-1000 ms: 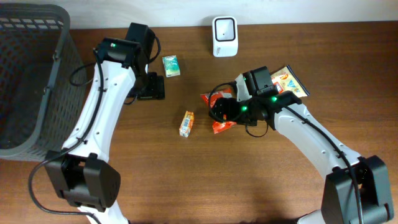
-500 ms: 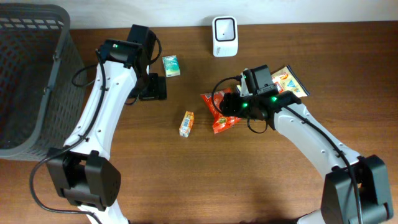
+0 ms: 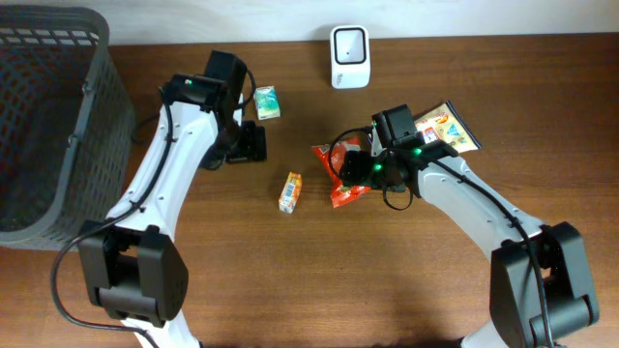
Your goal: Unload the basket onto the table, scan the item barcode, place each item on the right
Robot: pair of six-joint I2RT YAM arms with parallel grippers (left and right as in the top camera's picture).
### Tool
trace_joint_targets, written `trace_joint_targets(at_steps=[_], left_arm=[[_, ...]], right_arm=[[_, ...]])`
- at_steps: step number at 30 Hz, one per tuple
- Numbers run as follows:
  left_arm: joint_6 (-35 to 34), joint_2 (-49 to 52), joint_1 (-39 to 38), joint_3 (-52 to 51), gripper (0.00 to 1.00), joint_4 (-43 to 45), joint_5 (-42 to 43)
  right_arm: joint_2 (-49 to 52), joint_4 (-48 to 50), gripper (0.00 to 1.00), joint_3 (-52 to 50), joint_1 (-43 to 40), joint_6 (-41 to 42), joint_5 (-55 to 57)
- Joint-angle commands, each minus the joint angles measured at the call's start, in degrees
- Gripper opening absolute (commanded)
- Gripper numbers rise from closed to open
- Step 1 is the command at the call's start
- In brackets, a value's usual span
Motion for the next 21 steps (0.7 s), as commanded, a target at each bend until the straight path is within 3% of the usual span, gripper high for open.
trace_joint_targets(at_steps=[1,2,3,6,7,13,16,21], left_arm=[[0.3,0.8,-0.4,-4.2,0.84,1.9,3.0],[0.3,0.8,-0.6,-4.7,0.84,2.4,3.0],[0.3,0.8,-0.8,-5.1,0.84,2.8,3.0],[0.3,0.8,-1.2,-6.6,0.84,4.7,3.0],[0.3,0.8,-1.3,-6.6,0.84,4.8,3.0],[0.3,0.8,-1.3,-6.6,0.88,5.0,2.9],[0.3,0.8,-1.3,-6.6,0.99,5.7,2.9],[0.3,0.8,-1.2,-6.6,0.99,6.1,1.7]], right_arm=[[0.3,0.2,0.87,0.7,0.1,0.0,-0.1],[0.6,0.5,0.84,0.7,0.1,0.0,-0.1],[0.8,1.0,0.72,0.7,0.1,0.6,-0.1],[2.0,4.5,0.14,0.7,0.1,3.7,-0.1],[2.3,6.1,0.05,0.7,0.1,3.6,-0.2],[2.8,12.7,0.04,0.7,0.1,4.1,-0.1],[5.7,13.0,0.04,0.7,0.1,5.6,0.3],[13.0,12.9,0.04,0.7,0.0,7.7,0.2]])
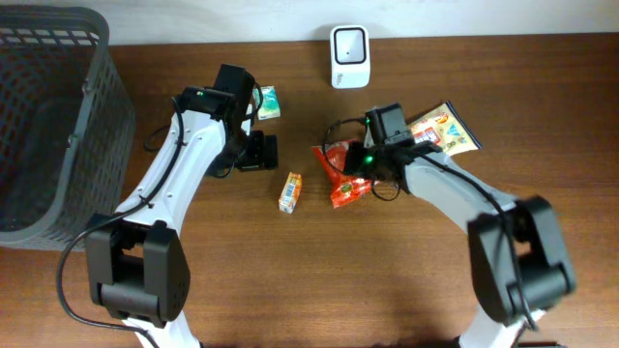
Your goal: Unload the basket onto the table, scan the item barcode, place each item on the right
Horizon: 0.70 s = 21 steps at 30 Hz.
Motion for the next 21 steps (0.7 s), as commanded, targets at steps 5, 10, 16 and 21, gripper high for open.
trace_joint_targets(at_steps=[5,10,16,21], left_arm=[[0.2,0.7,0.0,-0.4,0.99,-0.1,-0.9],[0.2,0.7,-0.3,-0.4,0.99,-0.3,-1.3],[0.2,0.7,-0.3,-0.4,0.99,-0.3,-1.4],[0.2,0.7,-0.3,-0.4,0.99,-0.3,-1.5]], right_arm=[[1.7,-1.0,0.04,1.6,0.0,-0.7,0.3],[-6.6,-5.3,0.04,3.8,0.1,-1.6,0.0],[-3.5,0.9,0.04,2.4,0.1,0.4,-3.5],[4.5,3.6,0.04,2.4,0.0,1.0,-4.9]])
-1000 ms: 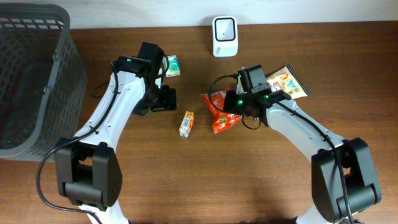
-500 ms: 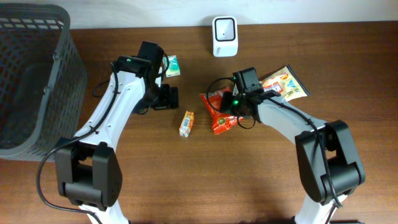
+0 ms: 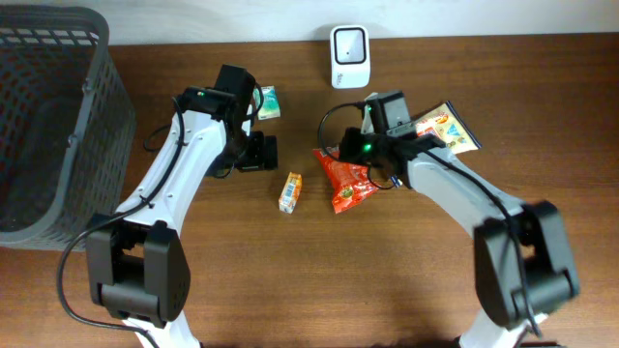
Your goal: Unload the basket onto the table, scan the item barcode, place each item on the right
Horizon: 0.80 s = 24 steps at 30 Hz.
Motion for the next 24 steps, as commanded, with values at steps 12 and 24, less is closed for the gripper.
trace_joint_targets(at_steps=[12,24], left_arm=[[0.3,0.7,-0.2,-0.3,0.99,-0.3,-1.2],[0.2,0.7,-0.2,-0.3,0.99,-0.1,-1.2]], right_arm=[[-5.3,-12.6,0.04,2.6,-1.4,-2.6,-0.7],[-1.2,-20.4,0.04,-0.9,0.5,3.0,-0.5]])
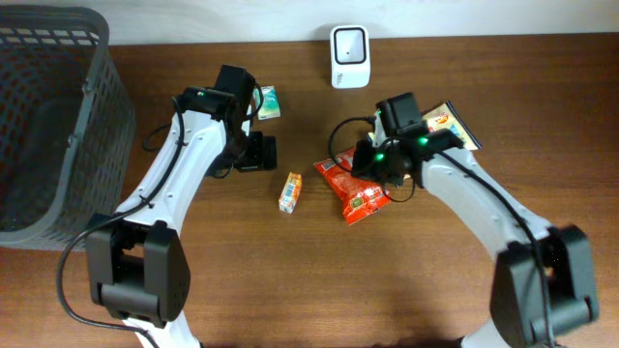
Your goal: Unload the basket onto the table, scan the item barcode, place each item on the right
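Note:
A red snack bag (358,193) lies slanted at the table's middle. My right gripper (366,166) sits on the bag's upper edge and seems shut on it. The white barcode scanner (348,43) stands at the far edge, well behind the bag. My left gripper (261,153) hovers left of centre with nothing visibly in it, and its jaws are too dark to read. It is between a green carton (267,101) and a small orange juice box (289,191).
A dark mesh basket (48,126) fills the left side. A yellow packet (450,126) lies behind the right arm. The table's far edge meets a white wall just behind the scanner.
The red bag has shifted down and to the right and turned more slanted. My right gripper has moved the same way with it. The left arm has not moved.
At first my right gripper was over the red bag and my left gripper was further left. Then the left gripper stood nearer the juice box and stayed there. The right gripper stayed at the bag's top edge, and the bag has now turned and moved toward the front right.

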Robot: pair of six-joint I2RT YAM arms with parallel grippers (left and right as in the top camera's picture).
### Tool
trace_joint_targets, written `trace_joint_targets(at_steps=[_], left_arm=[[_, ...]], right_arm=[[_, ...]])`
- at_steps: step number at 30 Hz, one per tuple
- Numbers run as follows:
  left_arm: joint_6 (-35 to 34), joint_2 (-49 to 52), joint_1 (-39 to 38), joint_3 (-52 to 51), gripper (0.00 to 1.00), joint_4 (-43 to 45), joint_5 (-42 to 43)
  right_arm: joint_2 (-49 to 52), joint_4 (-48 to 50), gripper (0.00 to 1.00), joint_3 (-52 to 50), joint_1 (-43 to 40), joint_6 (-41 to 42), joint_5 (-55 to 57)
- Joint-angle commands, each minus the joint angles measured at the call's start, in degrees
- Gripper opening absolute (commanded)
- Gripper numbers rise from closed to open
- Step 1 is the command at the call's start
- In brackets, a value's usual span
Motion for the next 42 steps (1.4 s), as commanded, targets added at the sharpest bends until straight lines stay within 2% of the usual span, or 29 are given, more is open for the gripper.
trace_joint_targets(at_steps=[1,5,10,16,18,19,20,21,22,24,29,32,34,36,37,38,39,41,42], left_arm=[[0.2,0.7,-0.2,-0.3,0.99,0.0,-0.4],[0.2,0.7,-0.2,-0.3,0.99,-0.1,-0.4],[0.3,0.7,-0.1,-0.3,0.99,-1.2,-0.4],[0.3,0.7,-0.2,-0.3,0.99,-1.2,-0.4],[0.5,0.7,-0.2,-0.3,0.99,-1.2,-0.4],[0.5,0.7,-0.2,-0.3,0.99,-1.1,-0.4],[0.5,0.7,-0.2,-0.3,0.99,-1.0,-0.4],[0.5,0.7,-0.2,-0.3,0.99,-1.0,-0.4],[0.5,0.7,-0.2,-0.3,0.99,-1.0,-0.4],[0.5,0.7,-0.2,-0.3,0.99,-1.0,0.2],[0.9,0.7,-0.2,-0.3,1.0,-1.2,0.2],[2.2,0.7,-0.3,-0.3,0.87,-1.2,1.5],[5.3,0.7,-0.6,-0.4,0.84,-1.2,4.9],[5.5,0.7,-0.7,-0.4,0.76,-1.5,4.7],[5.8,0.7,-0.7,-0.4,0.68,-1.6,4.7],[5.9,0.7,-0.7,-0.9,0.39,-1.6,5.2],[6.2,0.7,-0.7,-1.3,0.21,-1.6,6.7],[7.9,0.7,-0.8,-3.2,0.06,-0.9,11.6],[8.5,0.7,-0.9,-4.3,0.06,-0.3,13.0]], right_arm=[[6.6,0.5,0.04,-2.8,0.8,4.3,0.5],[9.5,0.5,0.04,-2.9,0.8,4.3,0.5],[5.4,-1.4,0.04,-1.8,0.7,2.4,0.6],[-2.1,-11.1,0.05,5.8,0.7,-2.6,6.2],[-3.4,-13.9,0.13,8.4,0.7,-5.7,6.4],[-3.8,-15.0,0.2,9.3,0.7,-6.1,6.3],[-4.0,-15.7,0.34,9.9,0.7,-6.1,6.1],[-4.1,-16.0,0.68,10.4,0.7,-6.1,4.9],[-4.1,-16.0,0.9,10.4,0.7,-6.1,4.3],[-3.9,-16.0,0.98,10.4,0.7,-6.1,4.2],[-3.9,-15.5,0.98,10.4,0.8,-6.1,4.1],[-3.9,-15.6,0.98,10.4,0.8,-6.1,4.2],[-3.9,-15.5,0.98,10.3,0.8,-6.1,4.2],[-3.9,-15.5,0.98,10.3,0.8,-6.1,4.2],[-3.9,-15.5,0.98,10.3,0.8,-6.1,4.2],[-3.9,-15.5,0.98,10.3,0.8,-6.1,4.2],[-3.9,-15.5,0.98,10.3,0.8,-6.1,4.2],[-3.9,-15.6,0.98,10.3,0.8,-6.1,4.7],[-3.9,-15.6,0.98,10.3,0.8,-6.1,5.0]])
